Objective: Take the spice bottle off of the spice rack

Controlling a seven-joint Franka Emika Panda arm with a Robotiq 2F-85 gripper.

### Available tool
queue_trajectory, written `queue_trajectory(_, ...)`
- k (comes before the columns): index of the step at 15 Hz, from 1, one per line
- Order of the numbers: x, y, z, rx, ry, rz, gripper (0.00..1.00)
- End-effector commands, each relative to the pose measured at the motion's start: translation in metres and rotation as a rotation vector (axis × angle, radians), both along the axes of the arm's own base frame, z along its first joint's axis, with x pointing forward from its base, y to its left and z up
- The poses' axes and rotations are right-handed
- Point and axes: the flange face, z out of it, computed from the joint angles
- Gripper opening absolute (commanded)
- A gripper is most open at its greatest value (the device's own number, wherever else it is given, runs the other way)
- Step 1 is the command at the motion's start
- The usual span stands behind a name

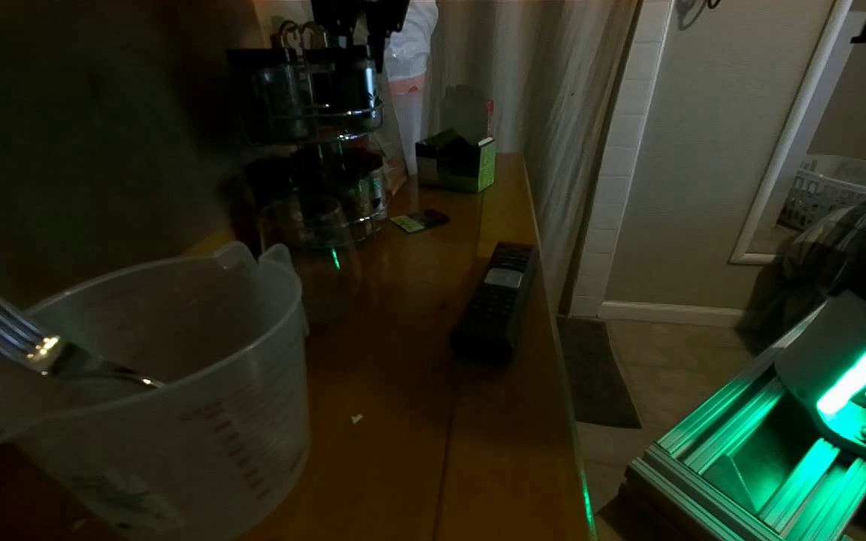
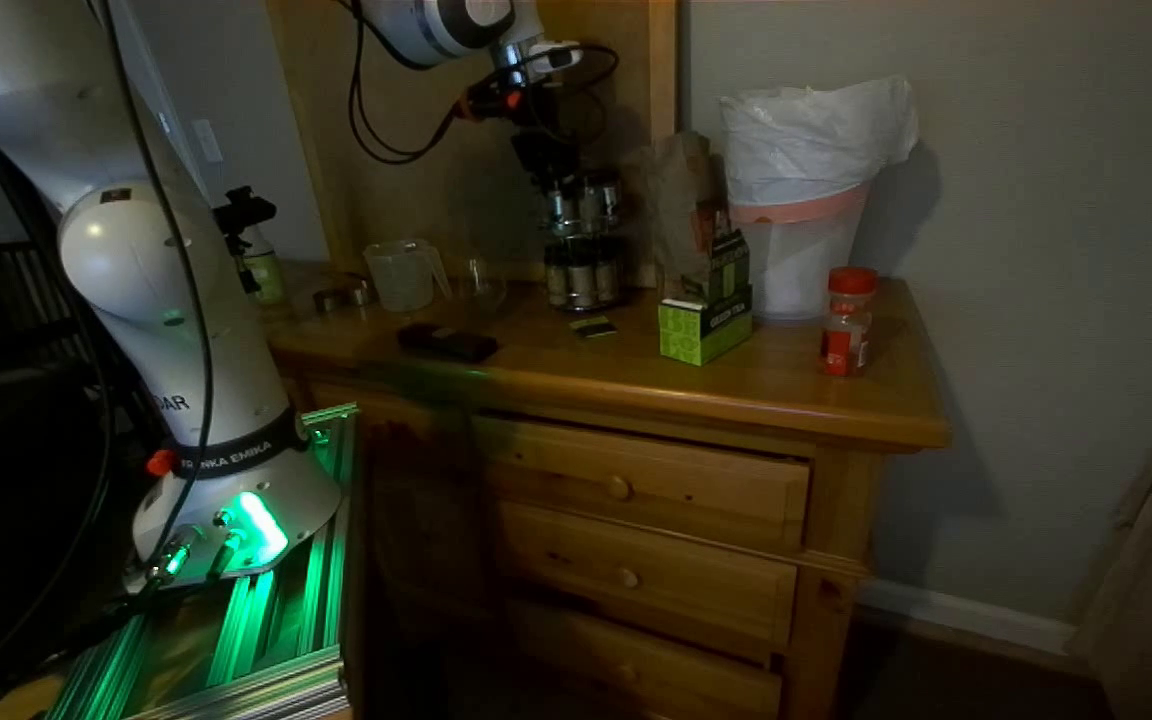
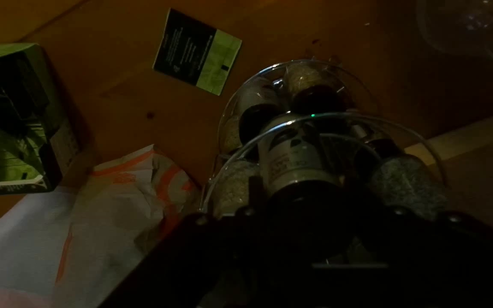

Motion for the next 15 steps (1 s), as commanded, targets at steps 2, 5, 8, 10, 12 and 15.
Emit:
queue_trajectory(2, -0.004, -0.008, 0.029, -0.017, -0.048, -0.009, 0.24)
queue_trajectory(5, -0.014, -0.028, 0.062, -0.012, -0.084, -0.024, 0.24)
queue_trajectory(8, -0.025, -0.054, 0.083, -0.042, -0.077, -0.055, 0.24)
queue_trajectory(10, -0.028, -0.064, 0.075, -0.047, -0.025, -0.079, 0.24)
queue_trajectory(12, -0.028, -0.065, 0.049, -0.036, -0.011, -0.107, 0.24)
queue_trajectory(15, -0.028, -0.064, -0.001, -0.025, 0.004, -0.172, 0.24)
